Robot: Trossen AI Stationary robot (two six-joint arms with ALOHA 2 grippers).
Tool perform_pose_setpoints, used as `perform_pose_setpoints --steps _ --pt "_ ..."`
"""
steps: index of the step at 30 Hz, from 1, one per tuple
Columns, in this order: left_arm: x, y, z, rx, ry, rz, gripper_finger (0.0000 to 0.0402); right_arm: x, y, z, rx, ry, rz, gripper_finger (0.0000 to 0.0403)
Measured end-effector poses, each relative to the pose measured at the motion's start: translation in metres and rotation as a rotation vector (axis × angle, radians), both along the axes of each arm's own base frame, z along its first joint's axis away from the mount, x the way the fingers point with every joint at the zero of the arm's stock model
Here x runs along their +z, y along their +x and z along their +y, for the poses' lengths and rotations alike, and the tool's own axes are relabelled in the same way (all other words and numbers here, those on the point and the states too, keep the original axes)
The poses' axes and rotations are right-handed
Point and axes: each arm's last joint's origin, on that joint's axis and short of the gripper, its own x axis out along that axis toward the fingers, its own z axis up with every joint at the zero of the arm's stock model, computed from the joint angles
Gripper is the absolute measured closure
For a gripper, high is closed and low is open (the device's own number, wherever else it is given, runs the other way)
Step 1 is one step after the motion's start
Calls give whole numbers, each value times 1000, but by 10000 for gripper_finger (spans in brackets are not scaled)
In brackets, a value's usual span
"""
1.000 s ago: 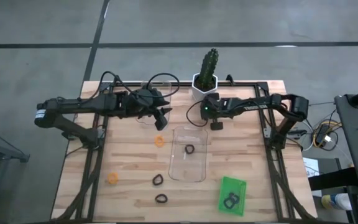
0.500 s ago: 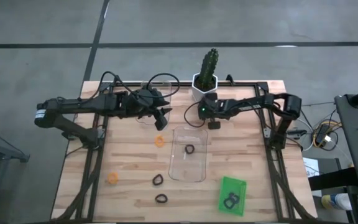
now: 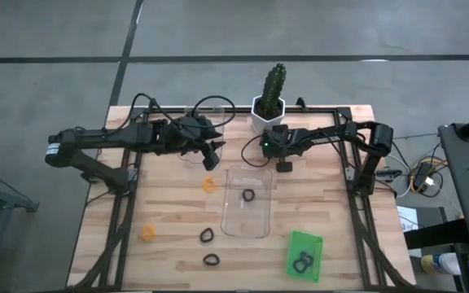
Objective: Sort spring keychains
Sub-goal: Put the purple spring keychain into the green bin
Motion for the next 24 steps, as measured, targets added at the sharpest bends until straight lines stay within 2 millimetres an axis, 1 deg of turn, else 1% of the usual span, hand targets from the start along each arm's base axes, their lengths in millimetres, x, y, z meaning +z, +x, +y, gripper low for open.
perform_pose_setpoints --steps 8,15,19,21,24 --pt "0 0 -1 -4 -1 -1 273 10 -3 16 23 95 24 394" --pt "0 0 -1 -5 -1 0 273 32 -7 20 -46 93 -31 394" --pt "0 0 -1 -5 -1 0 273 37 -13 25 -37 206 -51 393" --pt "0 0 -1 -5 -1 0 273 37 -13 27 -31 248 -57 385" --pt "0 0 -1 -5 -1 0 273 34 -13 27 -31 267 -44 355"
